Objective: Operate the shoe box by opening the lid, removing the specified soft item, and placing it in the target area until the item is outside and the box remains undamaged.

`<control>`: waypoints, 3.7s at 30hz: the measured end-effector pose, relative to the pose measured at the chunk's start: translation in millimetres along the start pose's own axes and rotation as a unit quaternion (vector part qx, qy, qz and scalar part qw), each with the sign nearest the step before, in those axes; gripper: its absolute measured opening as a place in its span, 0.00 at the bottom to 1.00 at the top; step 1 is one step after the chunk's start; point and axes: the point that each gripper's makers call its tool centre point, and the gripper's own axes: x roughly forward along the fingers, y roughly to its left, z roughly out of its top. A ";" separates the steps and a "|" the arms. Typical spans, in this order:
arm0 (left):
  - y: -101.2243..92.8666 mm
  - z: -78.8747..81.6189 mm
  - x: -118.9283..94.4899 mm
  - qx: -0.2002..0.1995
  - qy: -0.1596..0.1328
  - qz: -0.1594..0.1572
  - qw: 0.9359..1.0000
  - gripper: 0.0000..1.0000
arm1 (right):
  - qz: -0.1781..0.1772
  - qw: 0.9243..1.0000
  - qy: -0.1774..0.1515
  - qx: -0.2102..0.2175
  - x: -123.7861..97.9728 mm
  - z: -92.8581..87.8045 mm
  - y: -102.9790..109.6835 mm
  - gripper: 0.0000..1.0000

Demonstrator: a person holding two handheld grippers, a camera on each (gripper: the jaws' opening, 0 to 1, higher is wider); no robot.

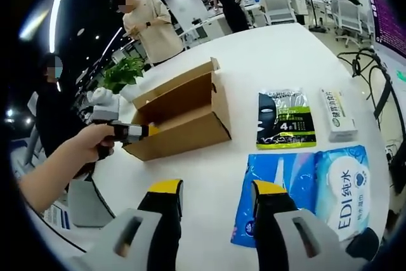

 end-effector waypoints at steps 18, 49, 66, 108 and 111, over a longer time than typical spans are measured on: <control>-9.9 13.1 -7.8 -0.021 -0.037 -0.017 0.999 0.67 | 0.000 1.000 -0.005 0.008 -0.1 1.9 -5.1 0.41; 5.7 6.5 2.7 -0.027 -0.012 0.005 1.000 0.73 | 0.001 1.000 0.012 0.017 8.5 0.1 -13.7 0.40; 7.7 13.8 9.2 -0.027 -0.025 0.023 0.999 0.75 | 0.010 1.000 0.001 -0.007 17.0 32.1 -1.0 0.40; 16.1 0.6 24.7 0.051 -0.008 0.009 0.999 0.20 | 0.009 1.000 0.005 0.011 19.8 16.4 -2.1 0.39; 17.3 0.5 25.5 0.057 -0.010 0.009 0.998 0.20 | 0.010 1.000 0.005 0.013 20.9 15.6 -1.9 0.38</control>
